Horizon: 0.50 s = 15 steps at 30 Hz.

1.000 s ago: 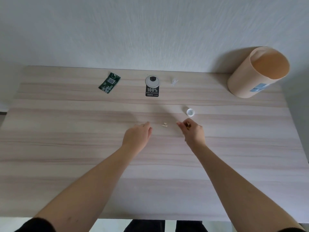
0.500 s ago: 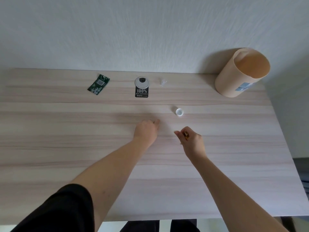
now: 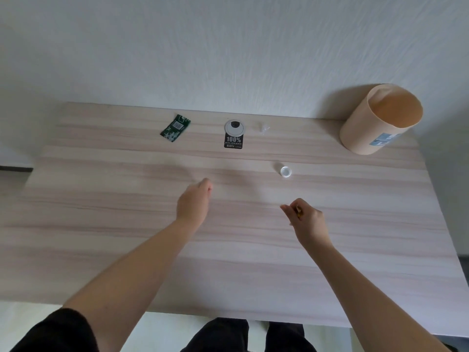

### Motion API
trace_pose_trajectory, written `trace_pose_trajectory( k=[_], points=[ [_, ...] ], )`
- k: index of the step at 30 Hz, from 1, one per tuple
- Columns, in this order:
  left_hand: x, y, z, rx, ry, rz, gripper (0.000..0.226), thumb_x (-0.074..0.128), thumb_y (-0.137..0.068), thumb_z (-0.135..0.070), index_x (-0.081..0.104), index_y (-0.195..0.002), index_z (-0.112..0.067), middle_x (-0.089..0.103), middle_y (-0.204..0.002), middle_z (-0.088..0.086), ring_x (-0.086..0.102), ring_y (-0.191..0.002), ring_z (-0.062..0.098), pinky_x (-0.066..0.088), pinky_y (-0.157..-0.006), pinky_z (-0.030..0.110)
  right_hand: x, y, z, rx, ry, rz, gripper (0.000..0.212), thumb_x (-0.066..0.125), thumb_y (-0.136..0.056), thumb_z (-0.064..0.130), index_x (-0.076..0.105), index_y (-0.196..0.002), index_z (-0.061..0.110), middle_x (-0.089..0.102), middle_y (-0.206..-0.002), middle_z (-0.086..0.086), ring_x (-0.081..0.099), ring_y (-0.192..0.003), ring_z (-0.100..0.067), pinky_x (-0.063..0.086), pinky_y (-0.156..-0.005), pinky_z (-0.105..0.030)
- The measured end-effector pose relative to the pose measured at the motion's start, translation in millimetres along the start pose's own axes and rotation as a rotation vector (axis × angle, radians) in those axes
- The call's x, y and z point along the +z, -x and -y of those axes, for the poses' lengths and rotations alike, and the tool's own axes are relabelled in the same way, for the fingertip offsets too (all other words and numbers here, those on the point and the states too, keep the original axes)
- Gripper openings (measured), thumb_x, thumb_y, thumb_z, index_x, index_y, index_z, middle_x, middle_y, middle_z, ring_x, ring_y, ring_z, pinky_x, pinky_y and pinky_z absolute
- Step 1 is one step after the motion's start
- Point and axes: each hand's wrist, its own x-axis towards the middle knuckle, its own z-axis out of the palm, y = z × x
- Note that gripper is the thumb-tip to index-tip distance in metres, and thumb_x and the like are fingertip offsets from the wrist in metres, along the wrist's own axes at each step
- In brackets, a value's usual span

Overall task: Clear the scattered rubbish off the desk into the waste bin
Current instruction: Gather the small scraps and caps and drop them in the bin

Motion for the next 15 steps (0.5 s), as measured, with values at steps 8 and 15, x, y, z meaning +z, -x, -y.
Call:
trace_pose_trajectory(
  k=[8, 15],
  points=[
    [-14.1, -8.8, 55.6, -0.120, -0.014, -0.017, 0.023, 0.040, -0.096, -0.017, 0.049, -0.116, -0.015, 0.066, -0.096, 0.016, 0.060, -0.082, 0.036, 0.048, -0.063, 0.041, 26.7, -7.1, 18.3, -0.051, 0.070, 0.033, 0.036, 0.057, -0.087, 0.048, 0.047, -0.066, 0.021, 0.056, -0.050, 0.002, 0.050, -0.048, -0.011, 0.034, -0.041, -0.019],
    [-8.6, -17.3, 49.8, -0.195, -0.019, 0.147, 0.020, 0.039, -0.095, -0.018, 0.042, -0.113, -0.010, 0.065, -0.084, 0.019, 0.061, -0.075, 0.037, 0.048, -0.061, 0.042, 64.0, -14.9, 42.6, -0.088, 0.083, 0.088, 0.036, 0.055, -0.088, 0.049, 0.046, -0.069, 0.020, 0.058, -0.053, 0.001, 0.053, -0.053, -0.012, 0.034, -0.043, -0.019]
  ],
)
